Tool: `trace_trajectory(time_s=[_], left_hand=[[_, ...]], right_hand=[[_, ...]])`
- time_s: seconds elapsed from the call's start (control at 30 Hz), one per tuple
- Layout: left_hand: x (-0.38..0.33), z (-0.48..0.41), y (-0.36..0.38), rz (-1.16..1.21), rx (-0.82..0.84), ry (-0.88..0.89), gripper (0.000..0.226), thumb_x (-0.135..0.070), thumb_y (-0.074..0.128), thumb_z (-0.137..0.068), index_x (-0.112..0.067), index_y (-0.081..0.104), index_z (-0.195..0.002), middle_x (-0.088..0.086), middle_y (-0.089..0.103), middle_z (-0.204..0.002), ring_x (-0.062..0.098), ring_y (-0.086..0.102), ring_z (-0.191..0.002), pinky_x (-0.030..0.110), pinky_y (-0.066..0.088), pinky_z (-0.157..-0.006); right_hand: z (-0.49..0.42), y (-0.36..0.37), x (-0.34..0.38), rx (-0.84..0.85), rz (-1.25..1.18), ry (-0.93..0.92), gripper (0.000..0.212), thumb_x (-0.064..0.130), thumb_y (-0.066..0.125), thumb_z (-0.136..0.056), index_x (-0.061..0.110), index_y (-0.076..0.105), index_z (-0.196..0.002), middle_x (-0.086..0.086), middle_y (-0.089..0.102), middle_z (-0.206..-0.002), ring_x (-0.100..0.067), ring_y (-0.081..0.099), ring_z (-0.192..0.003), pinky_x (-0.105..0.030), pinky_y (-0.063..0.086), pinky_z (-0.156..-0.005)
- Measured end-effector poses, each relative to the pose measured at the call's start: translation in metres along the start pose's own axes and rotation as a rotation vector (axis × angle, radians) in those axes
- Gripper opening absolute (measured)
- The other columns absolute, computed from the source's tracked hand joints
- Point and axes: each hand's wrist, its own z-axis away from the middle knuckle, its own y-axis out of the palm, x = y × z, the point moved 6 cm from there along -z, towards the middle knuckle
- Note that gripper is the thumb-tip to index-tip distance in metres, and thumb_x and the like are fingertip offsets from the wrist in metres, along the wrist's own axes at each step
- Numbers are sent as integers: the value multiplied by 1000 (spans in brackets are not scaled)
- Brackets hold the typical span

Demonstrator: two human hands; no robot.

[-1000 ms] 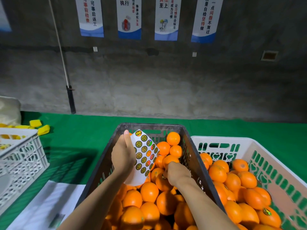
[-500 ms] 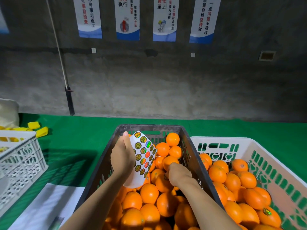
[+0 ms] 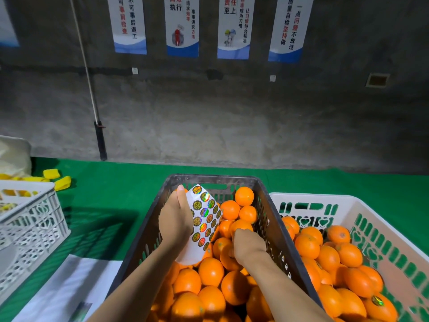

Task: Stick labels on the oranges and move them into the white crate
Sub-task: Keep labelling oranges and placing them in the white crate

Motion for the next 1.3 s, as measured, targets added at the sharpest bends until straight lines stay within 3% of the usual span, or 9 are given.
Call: trace_trajectory(time_s=[0.23,0.37,0.7,0.77,0.83,0.97,1.13,1.23,1.3], left_hand=[[0,2,1,-5,13,1,59,-51,23,-104,-20,35,-55,0,52,-45,8,55,-39,24,41,-47],[2,2,2,20,36,-35,58,-51,24,-103,-19,38,-57,3,57,-50,15,62,-46,26,47,-49],[-1,3,0,-4,50,-34,60,-52,23,-103,-17,39,-57,2,56,-49,13,60,-43,26,48,-48],[-1,3,-1,-7,55,-30,60,-52,22,-103,-16,40,-58,3,57,-49,13,61,-43,29,52,-48],[-3,3,-1,-16,47,-5,62,-52,20,-103,-14,42,-59,7,60,-52,16,64,-47,33,55,-51],[-3,3,0,-11,54,8,65,-53,19,-103,-13,44,-58,8,63,-55,18,66,-50,37,58,-55],[5,2,4,80,96,-122,67,-54,19,-103,-13,47,-58,7,66,-59,20,67,-55,41,59,-65],[20,3,14,265,190,-349,73,-59,18,-101,-12,65,-69,10,73,-70,25,73,-69,43,61,-74],[29,4,19,323,219,-531,72,-63,18,-99,-14,67,-80,9,73,-71,24,71,-72,36,59,-67]], right_hand=[[-3,0,-6,-3,-15,67,28,20,61,-97,14,58,-125,-9,61,-129,-29,59,-119,-38,52,-95],[-4,1,-8,2,-31,80,33,24,63,-97,14,56,-127,-10,59,-131,-30,57,-122,-40,51,-97],[-6,0,-10,-43,18,97,26,20,62,-96,15,61,-122,-9,62,-129,-30,59,-119,-40,53,-93],[-4,-2,-19,-41,33,133,36,36,68,-92,16,60,-121,-7,63,-126,-28,62,-116,-39,54,-91],[-4,1,-31,-5,34,187,66,65,73,-77,16,60,-119,-6,65,-121,-26,64,-111,-37,54,-86],[-7,11,-34,52,-90,165,72,66,73,-76,15,58,-124,-7,64,-122,-27,63,-111,-37,53,-89],[-7,31,-34,205,-346,207,84,62,75,-76,13,48,-138,-11,60,-131,-28,62,-111,-36,52,-89],[-10,42,-38,236,-577,250,97,55,83,-71,14,38,-146,-10,56,-136,-25,62,-98,-34,50,-83],[-12,46,-39,237,-636,251,94,52,85,-70,14,41,-144,-9,57,-135,-25,62,-104,-32,48,-82]])
